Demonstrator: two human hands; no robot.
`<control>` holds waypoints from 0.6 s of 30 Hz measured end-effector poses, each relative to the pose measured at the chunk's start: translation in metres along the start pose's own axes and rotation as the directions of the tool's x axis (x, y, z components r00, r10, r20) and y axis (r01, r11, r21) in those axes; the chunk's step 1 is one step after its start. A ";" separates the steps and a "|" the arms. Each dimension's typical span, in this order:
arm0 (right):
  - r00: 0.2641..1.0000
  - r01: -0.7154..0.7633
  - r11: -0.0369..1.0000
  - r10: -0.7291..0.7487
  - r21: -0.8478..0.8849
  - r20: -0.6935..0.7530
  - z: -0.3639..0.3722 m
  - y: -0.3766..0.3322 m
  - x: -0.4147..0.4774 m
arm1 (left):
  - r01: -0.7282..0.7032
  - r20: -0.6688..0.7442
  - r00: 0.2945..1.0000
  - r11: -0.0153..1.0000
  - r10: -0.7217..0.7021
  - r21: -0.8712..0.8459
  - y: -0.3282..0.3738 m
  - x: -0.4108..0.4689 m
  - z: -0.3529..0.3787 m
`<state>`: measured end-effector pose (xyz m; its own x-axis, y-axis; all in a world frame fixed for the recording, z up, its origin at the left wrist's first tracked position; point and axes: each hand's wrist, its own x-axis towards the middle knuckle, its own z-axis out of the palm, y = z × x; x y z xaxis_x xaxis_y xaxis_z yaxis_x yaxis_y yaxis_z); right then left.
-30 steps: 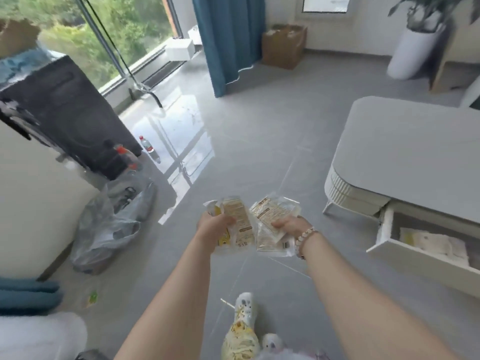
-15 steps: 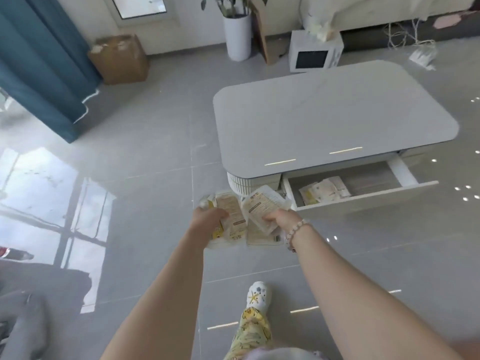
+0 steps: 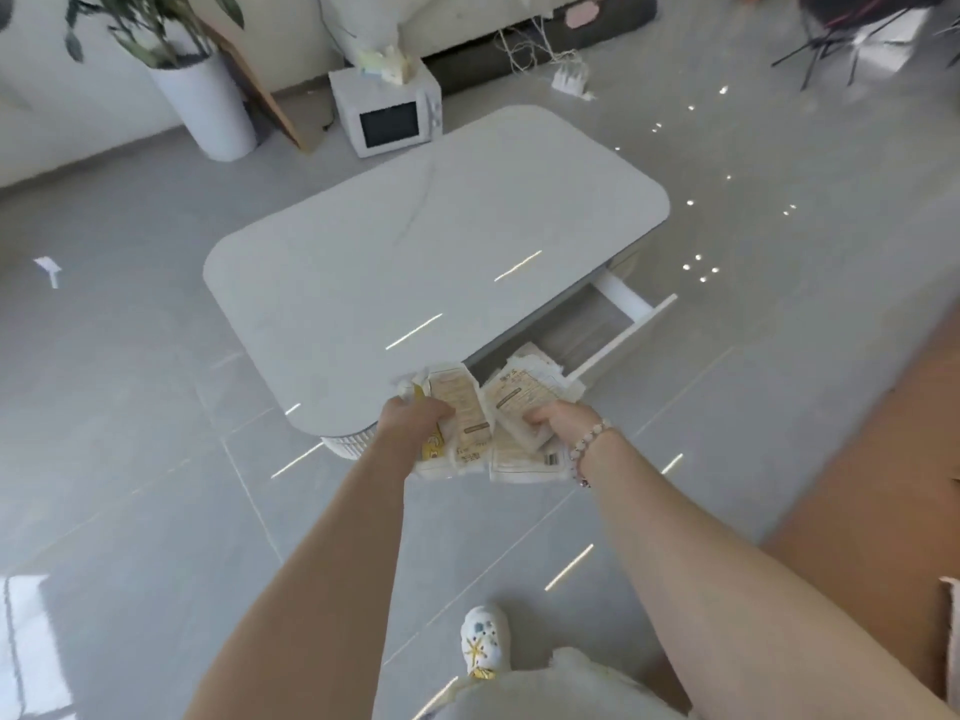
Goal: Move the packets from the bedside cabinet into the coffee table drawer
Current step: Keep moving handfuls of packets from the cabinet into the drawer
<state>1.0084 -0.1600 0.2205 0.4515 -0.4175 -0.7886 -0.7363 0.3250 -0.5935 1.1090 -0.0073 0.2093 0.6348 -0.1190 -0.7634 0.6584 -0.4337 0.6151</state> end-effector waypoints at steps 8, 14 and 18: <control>0.993 -0.053 0.995 0.061 0.083 -0.099 -0.044 -0.019 0.017 | -0.040 0.082 0.996 0.995 0.032 0.093 0.039 0.021 0.053; 0.998 -0.053 0.998 0.054 0.025 -0.045 -0.044 -0.049 0.054 | -0.021 0.021 1.000 0.997 0.019 0.080 0.058 0.047 0.067; 0.999 -0.052 0.998 0.052 -0.031 0.014 -0.054 -0.074 0.094 | -0.001 -0.059 0.998 0.998 0.004 0.059 0.078 0.074 0.088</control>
<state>1.0778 -0.2692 0.1993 0.4195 -0.3879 -0.8207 -0.7739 0.3196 -0.5467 1.1719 -0.1285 0.1833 0.6602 -0.0680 -0.7480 0.6331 -0.4855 0.6029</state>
